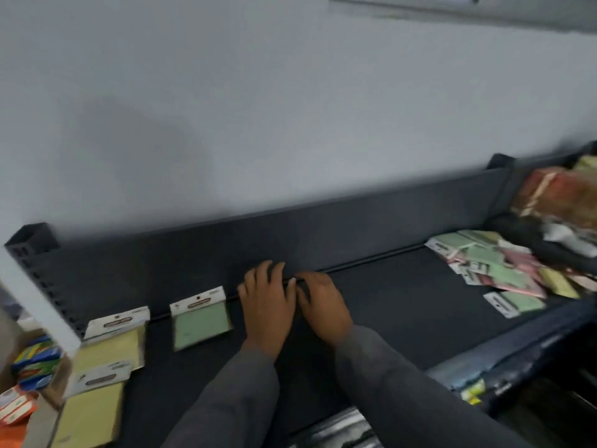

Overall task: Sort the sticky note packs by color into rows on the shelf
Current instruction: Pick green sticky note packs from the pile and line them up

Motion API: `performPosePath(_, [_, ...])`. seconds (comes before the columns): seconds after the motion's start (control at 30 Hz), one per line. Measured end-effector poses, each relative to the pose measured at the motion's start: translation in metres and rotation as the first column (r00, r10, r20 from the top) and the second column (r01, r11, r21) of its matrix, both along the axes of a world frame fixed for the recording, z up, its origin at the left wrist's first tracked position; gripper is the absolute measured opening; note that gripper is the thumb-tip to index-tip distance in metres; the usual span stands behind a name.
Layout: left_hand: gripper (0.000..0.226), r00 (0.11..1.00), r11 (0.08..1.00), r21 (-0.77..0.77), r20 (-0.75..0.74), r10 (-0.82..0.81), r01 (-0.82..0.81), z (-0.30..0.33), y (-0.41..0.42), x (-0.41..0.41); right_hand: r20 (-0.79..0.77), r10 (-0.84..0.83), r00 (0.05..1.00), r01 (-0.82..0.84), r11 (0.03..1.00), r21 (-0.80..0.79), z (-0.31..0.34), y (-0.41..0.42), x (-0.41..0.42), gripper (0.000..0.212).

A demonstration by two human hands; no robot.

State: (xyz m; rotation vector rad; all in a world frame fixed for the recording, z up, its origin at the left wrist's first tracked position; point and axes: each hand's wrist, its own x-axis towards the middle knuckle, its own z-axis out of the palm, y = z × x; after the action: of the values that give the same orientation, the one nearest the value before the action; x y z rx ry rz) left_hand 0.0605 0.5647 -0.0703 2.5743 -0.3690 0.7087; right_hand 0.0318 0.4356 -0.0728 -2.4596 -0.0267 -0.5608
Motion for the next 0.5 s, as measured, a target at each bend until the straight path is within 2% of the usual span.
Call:
performPosePath(0.27, [0.027,0.961,0.959,-0.062,0.035,-0.276,0.278,0.011,-0.232,-0.039,0.048,-0.264,0.963,0.268,0.959,-0.09,0.023,-0.215,-0.058,0.025])
performPosePath(0.4, [0.029,0.939,0.938,-0.058,0.001,-0.343,0.343,0.015,-0.349,-0.059,-0.001,-0.369,0.93,0.366,0.923,-0.12,0.031,-0.328,-0.091,0.027])
performPosePath(0.5, [0.029,0.928,0.928,-0.05,-0.03,-0.371,0.37,0.018,-0.42,-0.07,-0.028,-0.435,0.9,0.431,0.898,-0.086,0.034,-0.401,-0.107,0.032])
